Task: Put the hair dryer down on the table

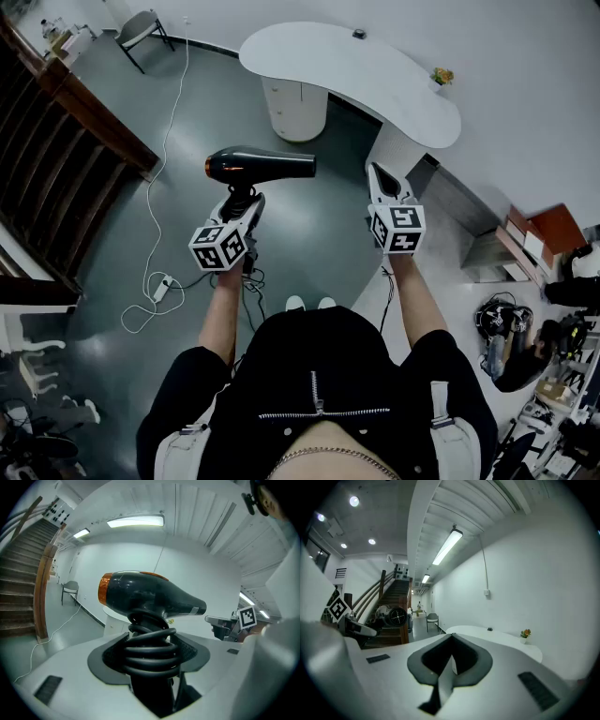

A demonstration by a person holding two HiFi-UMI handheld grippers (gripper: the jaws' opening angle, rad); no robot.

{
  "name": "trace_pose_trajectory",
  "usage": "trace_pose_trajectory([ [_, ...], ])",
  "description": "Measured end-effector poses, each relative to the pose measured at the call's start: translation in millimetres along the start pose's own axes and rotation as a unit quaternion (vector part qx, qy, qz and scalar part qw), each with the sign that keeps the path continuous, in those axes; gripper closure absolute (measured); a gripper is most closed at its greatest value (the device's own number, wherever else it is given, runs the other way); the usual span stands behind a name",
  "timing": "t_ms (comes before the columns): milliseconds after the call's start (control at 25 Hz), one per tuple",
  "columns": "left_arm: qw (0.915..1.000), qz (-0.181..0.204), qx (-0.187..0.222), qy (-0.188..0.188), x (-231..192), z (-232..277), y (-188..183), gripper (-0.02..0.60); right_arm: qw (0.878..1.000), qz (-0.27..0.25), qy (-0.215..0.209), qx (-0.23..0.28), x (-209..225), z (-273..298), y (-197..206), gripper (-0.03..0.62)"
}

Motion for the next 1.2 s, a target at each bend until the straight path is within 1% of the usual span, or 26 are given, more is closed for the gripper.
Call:
trace_pose_trajectory([
  [160, 1.0000, -0.001, -0.005, -0.002, 7.0, -2.4, 4.6, 0.302, 1.000, 0.006, -0.012, -0.010, 1.6, -6.2, 7.3, 0.591],
  [320, 1.0000, 0.000, -0.004, -0.003, 12.8, -2.2, 4.9, 0.302, 1.000, 0.019, -0.023, 0.002, 4.4, -10.3, 8.4, 0.589],
  [640, 0.9999, -0.001, -0.004, -0.012, 27.5, -8.2, 12.8, 0.302, 1.000, 0.006, -0.007, -0.011, 10.5, -23.3, 18.4, 0.589],
  [1000, 0.9993, -0.011, 0.005, -0.034, 50.4, -21.4, 32.2, 0.302, 0.999, 0.028, -0.034, -0.016, 21.9, -31.8, 38.0, 0.589],
  [1200, 0.9989, -0.015, 0.013, -0.043, 49.6, -19.0, 30.7, 0.302, 0.999, 0.024, -0.047, -0.012, 25.0, -26.5, 36.6, 0.589],
])
Point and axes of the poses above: the fingertips, and each gripper's own axes: z forward along the fingers, x to its right, y out of its underside, the point moved 4 cm from there along -z, backward along the fingers, and after that the axes turned 7 degrees about -x, right-handed, at the moved point
